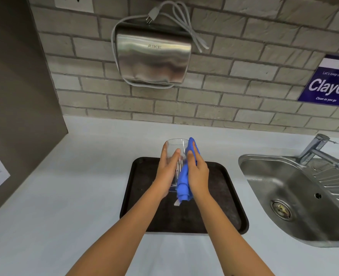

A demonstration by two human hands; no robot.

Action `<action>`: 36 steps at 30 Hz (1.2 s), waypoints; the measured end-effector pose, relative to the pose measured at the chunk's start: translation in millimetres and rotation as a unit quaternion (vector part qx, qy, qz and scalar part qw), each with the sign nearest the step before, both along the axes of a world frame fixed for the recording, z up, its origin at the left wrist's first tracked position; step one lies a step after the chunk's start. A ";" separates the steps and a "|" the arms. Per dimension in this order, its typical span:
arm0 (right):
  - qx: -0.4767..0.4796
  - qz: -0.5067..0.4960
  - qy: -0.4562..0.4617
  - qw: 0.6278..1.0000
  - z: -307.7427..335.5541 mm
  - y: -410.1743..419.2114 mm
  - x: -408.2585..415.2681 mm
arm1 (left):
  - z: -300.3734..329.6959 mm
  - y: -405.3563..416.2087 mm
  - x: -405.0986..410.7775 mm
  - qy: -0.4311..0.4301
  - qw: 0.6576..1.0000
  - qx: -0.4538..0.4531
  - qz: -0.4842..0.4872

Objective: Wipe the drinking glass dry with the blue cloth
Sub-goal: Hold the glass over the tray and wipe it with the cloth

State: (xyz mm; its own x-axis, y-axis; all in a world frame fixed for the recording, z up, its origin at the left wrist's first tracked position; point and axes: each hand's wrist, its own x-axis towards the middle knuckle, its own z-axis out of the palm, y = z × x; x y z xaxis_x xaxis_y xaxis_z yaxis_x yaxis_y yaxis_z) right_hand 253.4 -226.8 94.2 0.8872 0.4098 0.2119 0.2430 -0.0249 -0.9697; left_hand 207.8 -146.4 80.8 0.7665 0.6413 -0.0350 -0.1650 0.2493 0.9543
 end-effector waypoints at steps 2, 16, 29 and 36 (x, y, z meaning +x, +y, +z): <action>-0.031 -0.003 -0.065 0.997 -0.8 -1.2 -10.2 | 1.8 2.6 2.3 -0.005 1.000 -0.002 0.004; -0.062 0.035 -0.134 0.988 -0.7 -1.6 -24.9 | 9.3 11.2 1.4 -0.013 1.000 -0.014 -0.011; 0.033 0.140 0.142 0.979 -0.4 -10.1 0.0 | 20.9 13.4 2.9 -0.011 1.000 -0.012 0.012; -0.092 0.021 -0.075 0.993 -0.7 -6.7 -7.6 | 15.8 -2.3 7.3 0.098 0.982 0.138 0.079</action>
